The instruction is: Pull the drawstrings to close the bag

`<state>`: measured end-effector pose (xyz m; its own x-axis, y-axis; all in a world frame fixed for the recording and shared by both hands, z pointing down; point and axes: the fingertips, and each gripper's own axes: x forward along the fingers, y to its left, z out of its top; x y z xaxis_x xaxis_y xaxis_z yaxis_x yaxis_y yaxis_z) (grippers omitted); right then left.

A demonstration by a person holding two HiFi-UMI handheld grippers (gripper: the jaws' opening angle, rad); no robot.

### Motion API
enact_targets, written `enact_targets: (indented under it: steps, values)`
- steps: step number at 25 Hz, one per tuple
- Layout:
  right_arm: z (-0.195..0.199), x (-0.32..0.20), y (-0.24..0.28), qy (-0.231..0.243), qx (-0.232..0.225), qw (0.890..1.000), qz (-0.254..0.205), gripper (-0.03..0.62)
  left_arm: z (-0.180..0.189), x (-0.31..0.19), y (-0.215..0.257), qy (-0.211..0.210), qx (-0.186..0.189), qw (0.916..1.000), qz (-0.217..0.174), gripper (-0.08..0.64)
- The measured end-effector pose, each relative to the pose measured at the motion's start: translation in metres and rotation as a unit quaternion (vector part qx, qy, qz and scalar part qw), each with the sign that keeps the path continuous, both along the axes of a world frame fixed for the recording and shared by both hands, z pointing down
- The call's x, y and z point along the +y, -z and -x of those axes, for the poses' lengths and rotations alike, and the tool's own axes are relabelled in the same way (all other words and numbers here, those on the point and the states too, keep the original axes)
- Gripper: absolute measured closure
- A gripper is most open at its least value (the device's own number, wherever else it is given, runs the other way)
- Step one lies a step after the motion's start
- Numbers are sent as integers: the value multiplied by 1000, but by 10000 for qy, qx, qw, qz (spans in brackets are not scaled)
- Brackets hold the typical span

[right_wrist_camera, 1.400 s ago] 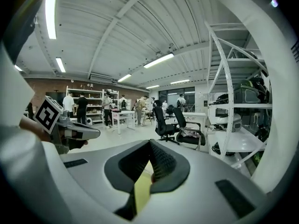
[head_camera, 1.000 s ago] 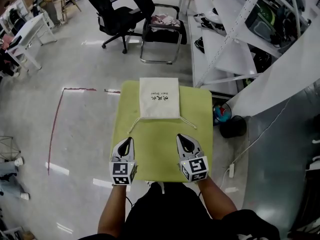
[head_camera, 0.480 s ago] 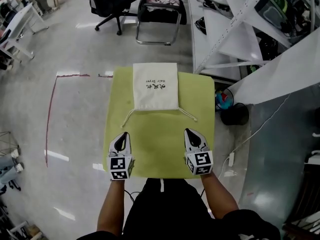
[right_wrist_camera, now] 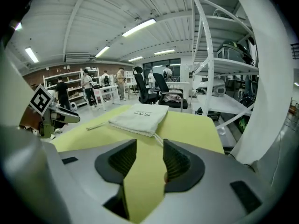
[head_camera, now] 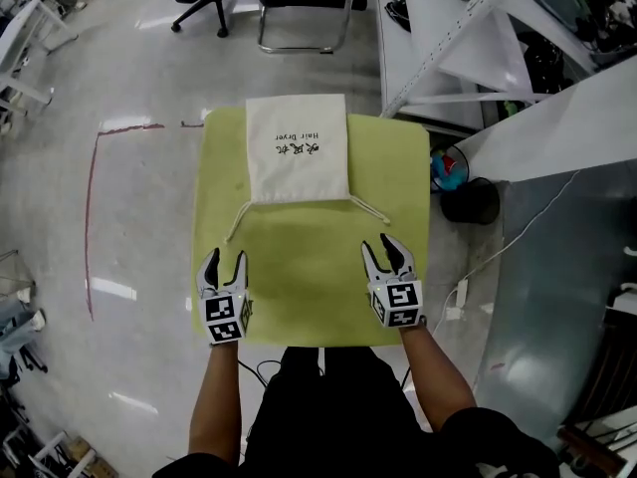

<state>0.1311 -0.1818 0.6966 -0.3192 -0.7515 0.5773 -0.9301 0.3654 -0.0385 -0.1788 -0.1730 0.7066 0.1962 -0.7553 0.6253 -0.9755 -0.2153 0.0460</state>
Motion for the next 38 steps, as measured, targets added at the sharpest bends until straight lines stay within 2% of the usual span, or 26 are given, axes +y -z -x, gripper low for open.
enact_targets:
  steps: [1,9,14,16,23,27,34,38]
  values:
    - [-5,-3,-7,-22,36,10000,58,419,1,-2,-6,1,-17,10000,61,334]
    - [-44,-27,-48,-239,435,9979,427,417,12,-25,-33,38,-20,9994,349,318]
    - [-44,-37,-68,61,676,9958,612,417,13,-29,-48,4,262,9977,622,318]
    - [-44,-40,-74,176,757,9948,650,417,12,-30,-53,-10,267,9972,695,318]
    - [-49,-46,-86,227,717,9930,916,422,4,-29,-69,-75,205,9953,944,318]
    - [-47,-46,-87,408,674,9923,951,430,8,-24,-76,-41,156,9941,1073,318]
    - [-45,-45,-87,392,608,9935,878,436,17,-26,-81,-15,64,9934,1144,319]
    - [-46,-42,-86,483,680,9922,931,466,19,-27,-81,175,-4,9923,1224,342]
